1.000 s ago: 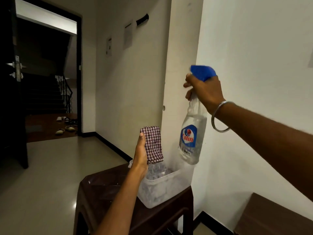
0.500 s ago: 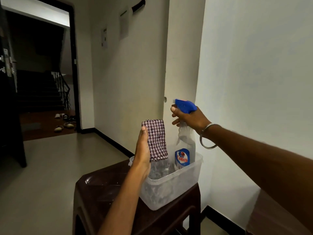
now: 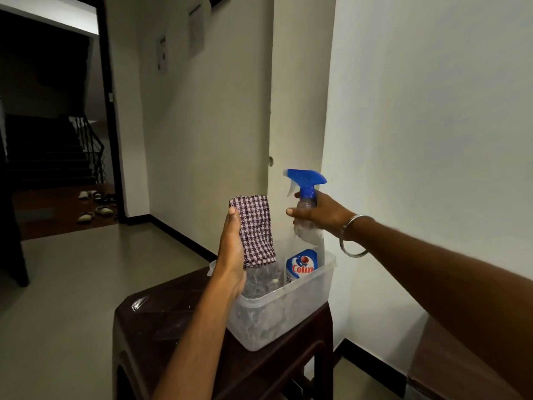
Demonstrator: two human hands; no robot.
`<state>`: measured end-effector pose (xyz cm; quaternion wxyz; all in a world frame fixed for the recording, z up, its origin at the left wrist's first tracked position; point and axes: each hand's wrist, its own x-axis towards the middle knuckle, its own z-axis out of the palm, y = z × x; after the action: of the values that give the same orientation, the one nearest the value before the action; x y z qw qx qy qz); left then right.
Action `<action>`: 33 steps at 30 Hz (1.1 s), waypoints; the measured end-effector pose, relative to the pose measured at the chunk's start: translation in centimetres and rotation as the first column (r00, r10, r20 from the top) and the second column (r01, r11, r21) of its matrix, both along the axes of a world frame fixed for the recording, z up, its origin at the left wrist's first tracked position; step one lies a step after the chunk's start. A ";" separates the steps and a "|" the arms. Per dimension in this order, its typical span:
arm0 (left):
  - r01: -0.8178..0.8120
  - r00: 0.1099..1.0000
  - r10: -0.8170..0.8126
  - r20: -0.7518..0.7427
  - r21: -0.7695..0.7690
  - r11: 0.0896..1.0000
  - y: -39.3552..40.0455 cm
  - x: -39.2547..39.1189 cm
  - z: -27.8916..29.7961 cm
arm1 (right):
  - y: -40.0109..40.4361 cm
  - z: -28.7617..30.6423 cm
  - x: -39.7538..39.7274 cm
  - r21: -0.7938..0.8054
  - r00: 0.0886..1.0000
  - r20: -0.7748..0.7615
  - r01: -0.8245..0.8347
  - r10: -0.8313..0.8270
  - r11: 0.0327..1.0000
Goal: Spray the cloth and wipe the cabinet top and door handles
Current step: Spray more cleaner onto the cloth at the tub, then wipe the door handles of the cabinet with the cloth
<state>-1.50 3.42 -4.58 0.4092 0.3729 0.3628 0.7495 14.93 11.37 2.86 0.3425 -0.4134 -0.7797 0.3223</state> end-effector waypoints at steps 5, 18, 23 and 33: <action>-0.002 1.000 0.002 0.024 -0.019 1.000 0.0 0.1 0.2 | -1.4 -1.3 0.8 -0.037 0.998 0.057 0.025 -0.023 0.999; -0.018 0.999 0.019 0.051 -0.027 0.999 -2.4 1.0 1.5 | -8.3 -1.3 4.7 0.208 0.947 0.177 0.230 -0.268 0.951; 0.068 0.998 -0.068 0.006 -0.008 0.998 -3.5 2.7 2.5 | -11.1 -0.6 5.8 0.245 0.948 0.224 0.171 -0.227 0.954; 0.231 0.968 -0.226 -0.113 0.027 0.973 -5.9 9.0 3.4 | -14.1 0.6 7.4 0.118 0.993 -0.109 0.046 -0.033 0.992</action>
<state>7.47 -2.43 -1.18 0.4649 0.4606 0.3241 0.6831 22.34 -2.72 3.50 0.4144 -0.3897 -0.7698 0.2895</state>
